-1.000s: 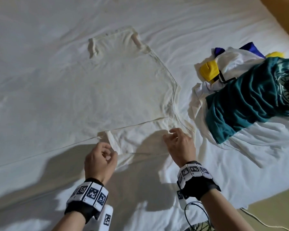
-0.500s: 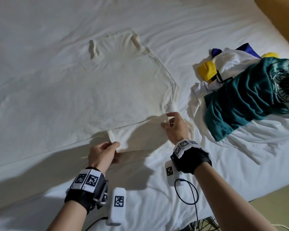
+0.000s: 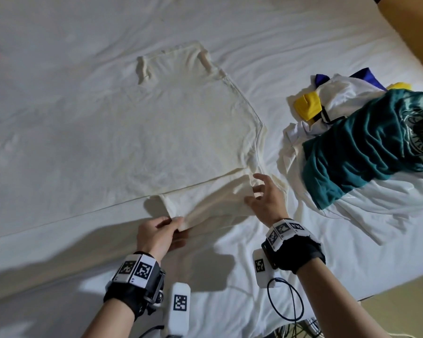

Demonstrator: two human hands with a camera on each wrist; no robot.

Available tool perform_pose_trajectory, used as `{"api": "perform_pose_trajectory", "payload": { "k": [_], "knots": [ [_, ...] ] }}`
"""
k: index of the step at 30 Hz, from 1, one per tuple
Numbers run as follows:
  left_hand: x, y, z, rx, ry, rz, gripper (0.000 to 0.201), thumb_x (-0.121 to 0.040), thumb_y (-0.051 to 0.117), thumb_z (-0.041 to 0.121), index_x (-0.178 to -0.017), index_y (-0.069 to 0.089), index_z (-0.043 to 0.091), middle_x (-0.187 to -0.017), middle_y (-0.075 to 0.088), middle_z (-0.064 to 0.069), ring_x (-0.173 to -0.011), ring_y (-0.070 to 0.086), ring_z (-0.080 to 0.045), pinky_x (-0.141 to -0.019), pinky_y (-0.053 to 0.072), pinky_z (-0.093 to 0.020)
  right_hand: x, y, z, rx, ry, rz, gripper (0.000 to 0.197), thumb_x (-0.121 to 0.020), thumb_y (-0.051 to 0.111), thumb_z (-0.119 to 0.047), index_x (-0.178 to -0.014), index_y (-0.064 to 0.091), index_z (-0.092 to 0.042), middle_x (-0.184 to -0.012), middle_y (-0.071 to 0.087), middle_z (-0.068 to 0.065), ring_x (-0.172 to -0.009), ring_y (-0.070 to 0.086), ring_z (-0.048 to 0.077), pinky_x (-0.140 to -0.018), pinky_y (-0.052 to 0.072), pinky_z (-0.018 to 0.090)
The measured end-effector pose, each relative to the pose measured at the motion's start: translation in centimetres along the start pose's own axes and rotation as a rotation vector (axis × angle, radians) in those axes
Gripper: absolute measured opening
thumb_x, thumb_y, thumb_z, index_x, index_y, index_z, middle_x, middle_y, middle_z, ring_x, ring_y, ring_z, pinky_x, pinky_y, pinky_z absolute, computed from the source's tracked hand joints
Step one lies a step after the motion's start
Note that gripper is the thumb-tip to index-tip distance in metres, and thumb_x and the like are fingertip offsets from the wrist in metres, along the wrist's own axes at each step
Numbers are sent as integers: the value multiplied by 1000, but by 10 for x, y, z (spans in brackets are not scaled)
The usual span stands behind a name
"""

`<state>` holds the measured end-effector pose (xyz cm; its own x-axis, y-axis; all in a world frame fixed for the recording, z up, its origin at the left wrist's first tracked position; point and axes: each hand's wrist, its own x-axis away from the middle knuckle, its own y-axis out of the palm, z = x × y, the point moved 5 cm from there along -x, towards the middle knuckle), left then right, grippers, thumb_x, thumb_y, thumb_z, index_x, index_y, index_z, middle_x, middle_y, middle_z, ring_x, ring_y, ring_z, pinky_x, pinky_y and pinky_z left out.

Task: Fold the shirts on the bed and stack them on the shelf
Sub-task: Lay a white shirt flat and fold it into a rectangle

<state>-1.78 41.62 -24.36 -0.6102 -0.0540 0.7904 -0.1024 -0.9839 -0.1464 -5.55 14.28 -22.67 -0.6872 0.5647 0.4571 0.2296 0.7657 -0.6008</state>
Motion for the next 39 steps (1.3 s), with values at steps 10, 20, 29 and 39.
{"api": "perform_pose_trajectory", "payload": {
  "k": [10,20,29,39],
  "knots": [
    [7,-7,26,-594,440,275,18,-77,76,30,-78,62,20,-75,68,2,-70,63,-24,-64,52,-33,41,40,-39,444,-473,160,65,-88,44,-42,-148,34,-19,-155,35,3,-144,27,26,-116,23,52],
    [-28,4,6,-691,469,86,18,-85,66,23,-80,50,27,-85,64,2,-79,62,-24,-73,51,-40,3,76,9,801,-357,-167,69,-93,6,-64,-152,-15,-34,-154,-32,-9,-142,-30,10,-112,-24,49],
    [-29,-12,51,-720,400,78,29,-81,70,37,-62,57,19,-63,63,7,-69,62,-23,-62,44,-28,0,49,-28,698,-152,-61,72,-85,-10,-61,-148,-26,-29,-152,-40,-7,-138,-39,12,-110,-22,60],
    [-111,-52,231,-830,597,274,9,-85,63,28,-80,61,21,-88,69,1,-87,63,-28,-73,51,-33,-94,100,-219,587,-419,-132,59,-104,24,-43,-155,8,-20,-163,2,-6,-149,-10,15,-118,-5,55]
  ]
}}
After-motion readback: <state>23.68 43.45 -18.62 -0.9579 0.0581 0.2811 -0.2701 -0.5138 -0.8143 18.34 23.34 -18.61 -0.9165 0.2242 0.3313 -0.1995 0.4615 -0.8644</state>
